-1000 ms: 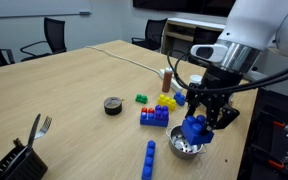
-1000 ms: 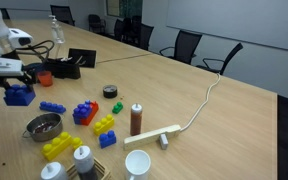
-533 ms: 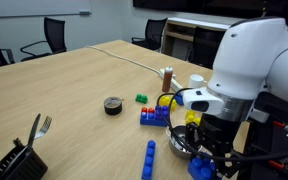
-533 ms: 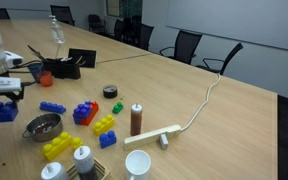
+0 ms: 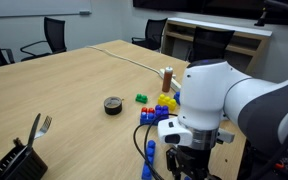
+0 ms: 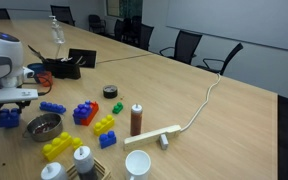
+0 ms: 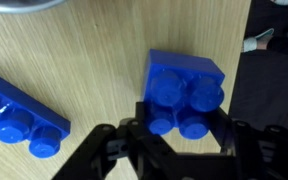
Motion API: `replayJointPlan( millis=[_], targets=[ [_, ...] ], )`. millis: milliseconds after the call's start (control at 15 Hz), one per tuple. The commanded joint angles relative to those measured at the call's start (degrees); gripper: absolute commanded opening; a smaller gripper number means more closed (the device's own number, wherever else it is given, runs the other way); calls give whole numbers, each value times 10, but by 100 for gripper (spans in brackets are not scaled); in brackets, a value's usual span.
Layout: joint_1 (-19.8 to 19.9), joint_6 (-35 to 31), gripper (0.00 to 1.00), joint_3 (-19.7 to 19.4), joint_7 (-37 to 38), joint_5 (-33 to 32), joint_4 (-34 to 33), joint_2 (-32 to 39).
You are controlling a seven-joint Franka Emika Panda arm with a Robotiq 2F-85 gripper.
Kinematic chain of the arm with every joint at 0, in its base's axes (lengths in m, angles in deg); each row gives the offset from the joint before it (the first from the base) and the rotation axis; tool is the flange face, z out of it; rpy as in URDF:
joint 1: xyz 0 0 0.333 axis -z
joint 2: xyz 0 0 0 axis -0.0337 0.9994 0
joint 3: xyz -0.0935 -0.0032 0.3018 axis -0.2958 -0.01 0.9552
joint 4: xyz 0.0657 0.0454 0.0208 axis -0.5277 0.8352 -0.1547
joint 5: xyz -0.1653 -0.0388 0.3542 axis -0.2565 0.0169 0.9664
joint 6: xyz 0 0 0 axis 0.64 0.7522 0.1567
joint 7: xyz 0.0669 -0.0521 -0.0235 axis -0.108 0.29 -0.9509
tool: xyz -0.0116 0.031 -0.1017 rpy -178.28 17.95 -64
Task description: Pick up the blue block from the other blocks and put it on the table.
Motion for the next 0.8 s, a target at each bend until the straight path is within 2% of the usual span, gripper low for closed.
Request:
replayJointPlan(
  millis=[0,133,200,267,467,733],
  targets=[
    [16,27,38,7,-1,-46,-48,41],
    [16,42,38,5,3,-64,-69,46],
    [16,50,43,6,5,-70,-77,47],
    [14,57,88,4,10,-76,-81,44],
    [6,83,99,-4,23,-94,-80,24],
    [10,86,100,3,48,-97,-51,-28]
  ],
)
